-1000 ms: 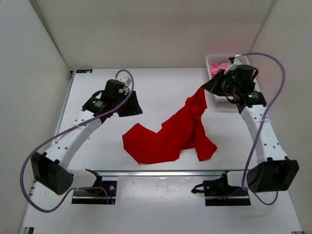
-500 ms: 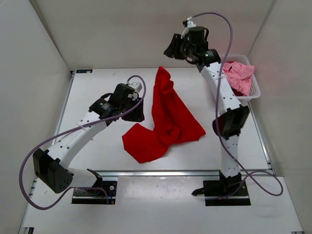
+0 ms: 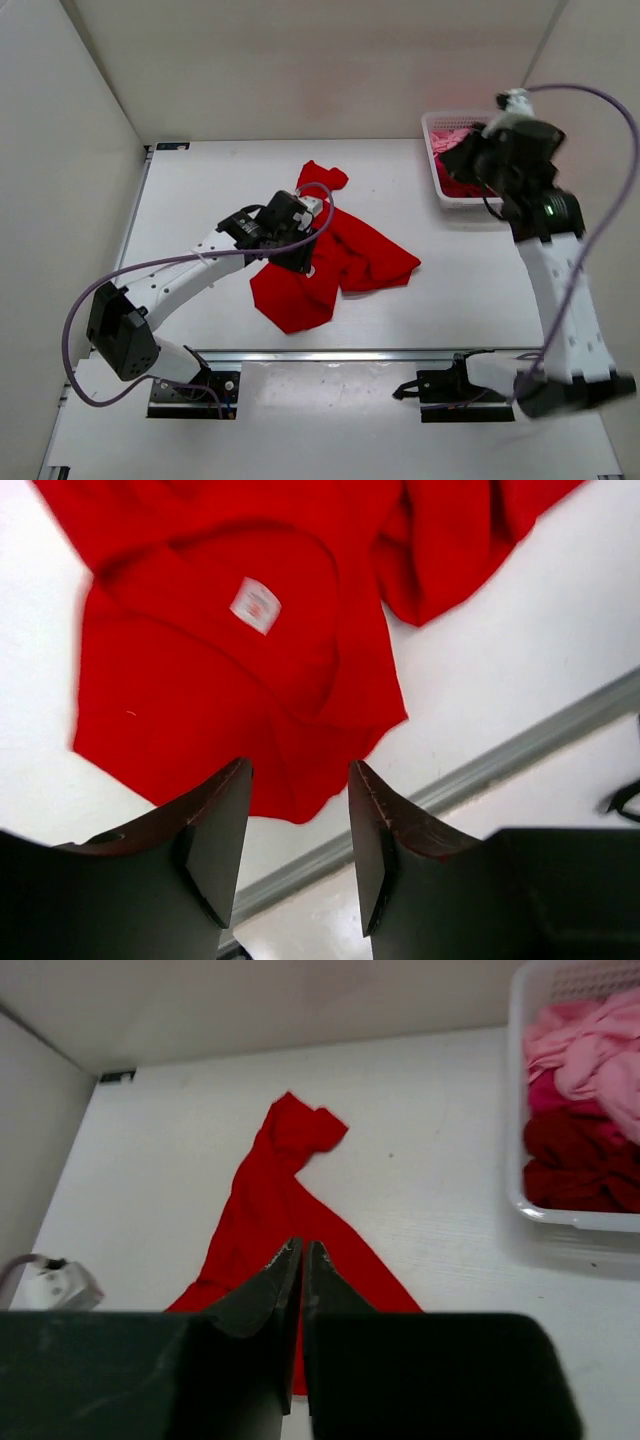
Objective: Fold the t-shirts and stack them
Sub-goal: Flatten out the crumpled T-shirt at the center of the board.
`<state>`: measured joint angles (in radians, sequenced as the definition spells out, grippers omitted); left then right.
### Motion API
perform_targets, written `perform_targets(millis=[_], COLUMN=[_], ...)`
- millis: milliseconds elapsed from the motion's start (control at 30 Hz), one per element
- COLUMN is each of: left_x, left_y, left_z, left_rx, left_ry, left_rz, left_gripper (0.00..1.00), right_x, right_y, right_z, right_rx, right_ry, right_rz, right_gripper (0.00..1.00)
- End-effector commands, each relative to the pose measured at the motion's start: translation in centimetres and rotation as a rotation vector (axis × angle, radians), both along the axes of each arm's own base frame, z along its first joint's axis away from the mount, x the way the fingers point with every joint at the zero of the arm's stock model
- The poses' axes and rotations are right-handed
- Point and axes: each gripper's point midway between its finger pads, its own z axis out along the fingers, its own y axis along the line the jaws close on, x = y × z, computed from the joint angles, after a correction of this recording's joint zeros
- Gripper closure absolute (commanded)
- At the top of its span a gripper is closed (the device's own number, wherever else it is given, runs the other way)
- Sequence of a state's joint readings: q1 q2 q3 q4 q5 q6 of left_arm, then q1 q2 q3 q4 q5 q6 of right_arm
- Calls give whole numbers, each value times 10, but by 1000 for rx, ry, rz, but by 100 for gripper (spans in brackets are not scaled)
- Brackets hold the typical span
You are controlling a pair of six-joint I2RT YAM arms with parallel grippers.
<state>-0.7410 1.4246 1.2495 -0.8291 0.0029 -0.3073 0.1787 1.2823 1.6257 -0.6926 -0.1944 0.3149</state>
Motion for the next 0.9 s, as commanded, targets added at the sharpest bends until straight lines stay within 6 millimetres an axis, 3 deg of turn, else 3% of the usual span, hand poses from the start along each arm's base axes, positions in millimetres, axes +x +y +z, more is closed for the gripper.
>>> perform_targets(millis=[0,67,100,133,167,233,300,400,600,733,867], left_x=[-21,-20,-18,-17,-18,-26,-26,-27,-27,-27,-24], left_y=[-1,7,14,20,19,11,-9,-21,-22,-37,-42], left_z=[-30,-36,-38,-40,-45,-55,-55,-58,-73,-76,-82], left_rx=[-3,-41,-50,-53,-66,-119,-196,-270,-272,-319,-315], left_ry=[120,150,154,162,172,234,231,256,279,291,299], left_rz=[-25,26,61,91,96,98,81,104,131,127,132], left_gripper=[46,41,40,37,34,30,27,26,26,28,32], right_x=[-41,-61,-68,-80,-81,-92,-92,-93,-91,-89,-84], right_y=[-5,11,8,20,23,27,20,4,-22,-2,1], right_z=[-16,-71,-99,-129,-135,-174,-198,-236,-284,-286,-292], right_rx=[-11,-32,-62,-73,-53,-45,-15,19,72,102,138], right_ry=[-34,104,148,193,191,233,267,325,397,387,400], right_rz=[3,50,24,55,45,75,43,4,-87,-38,-37], right_gripper=[100,100,96,93,84,67,59,55,53,51,48])
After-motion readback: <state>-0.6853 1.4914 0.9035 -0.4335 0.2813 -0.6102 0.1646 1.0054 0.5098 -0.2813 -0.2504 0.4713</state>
